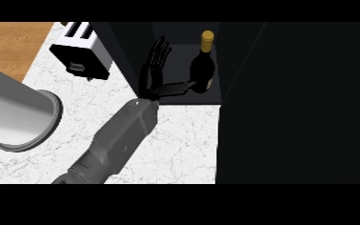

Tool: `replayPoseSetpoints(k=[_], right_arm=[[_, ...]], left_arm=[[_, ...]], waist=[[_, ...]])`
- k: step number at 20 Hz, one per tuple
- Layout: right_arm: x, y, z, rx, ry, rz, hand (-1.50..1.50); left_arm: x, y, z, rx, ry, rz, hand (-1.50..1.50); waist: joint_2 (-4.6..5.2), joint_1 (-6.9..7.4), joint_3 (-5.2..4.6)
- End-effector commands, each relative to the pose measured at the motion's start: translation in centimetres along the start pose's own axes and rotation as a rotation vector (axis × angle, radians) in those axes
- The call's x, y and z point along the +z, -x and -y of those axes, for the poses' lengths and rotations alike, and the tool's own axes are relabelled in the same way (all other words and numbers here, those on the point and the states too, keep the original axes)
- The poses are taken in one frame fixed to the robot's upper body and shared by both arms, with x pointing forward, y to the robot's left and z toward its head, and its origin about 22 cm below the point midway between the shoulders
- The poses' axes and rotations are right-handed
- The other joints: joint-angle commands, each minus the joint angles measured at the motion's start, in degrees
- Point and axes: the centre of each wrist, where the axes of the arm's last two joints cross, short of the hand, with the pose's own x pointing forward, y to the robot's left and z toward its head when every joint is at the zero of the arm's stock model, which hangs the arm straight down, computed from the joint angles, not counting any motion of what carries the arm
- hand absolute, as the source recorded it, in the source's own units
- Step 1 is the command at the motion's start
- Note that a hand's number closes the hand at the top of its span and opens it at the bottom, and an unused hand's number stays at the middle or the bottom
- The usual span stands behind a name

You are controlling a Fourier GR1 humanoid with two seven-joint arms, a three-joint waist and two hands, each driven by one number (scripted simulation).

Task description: Pick up the wine, place it into the cabinet and close the cabinet

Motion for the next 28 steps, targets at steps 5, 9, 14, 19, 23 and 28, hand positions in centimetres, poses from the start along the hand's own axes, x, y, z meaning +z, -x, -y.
replayPoseSetpoints(k=[5, 9, 14, 19, 23, 28], right_arm=[[0.9, -0.9, -0.2, 0.002, 0.001, -0.012, -1.5], [1.3, -2.1, -0.6, 0.006, -0.005, 0.001, -1.5], [1.7, -2.6, -1.2, -0.002, -0.032, 0.002, -1.5], [0.2, -2.8, -2.7, 0.002, -0.015, 0.005, -1.5], [-0.3, -1.7, -0.6, 0.061, -0.067, -0.003, 1.5], [0.6, -1.8, -1.7, 0.167, -0.259, -0.059, 1.5]], left_arm=[[4.9, -0.8, 0.9, 0.006, 0.07, 0.005, -1.5], [4.9, -5.1, -0.5, 0.034, 0.181, -0.028, -1.5], [9.3, -8.9, -1.7, 0.034, 0.176, -0.019, -1.5], [13.1, -12.7, -1.9, 0.054, 0.159, -0.01, -1.5], [14.0, -15.4, -2.7, 0.08, 0.177, -0.003, -1.5], [15.2, -17.5, -4.0, 0.038, 0.121, 0.037, -1.5]], waist=[[-1.46, 2.41, 0.58], [-1.49, 2.36, 0.57], [-1.07, 1.46, 0.54], [-0.8, 1.17, 0.51], [-0.61, 0.86, 0.52], [-0.73, 1.12, 0.54]])
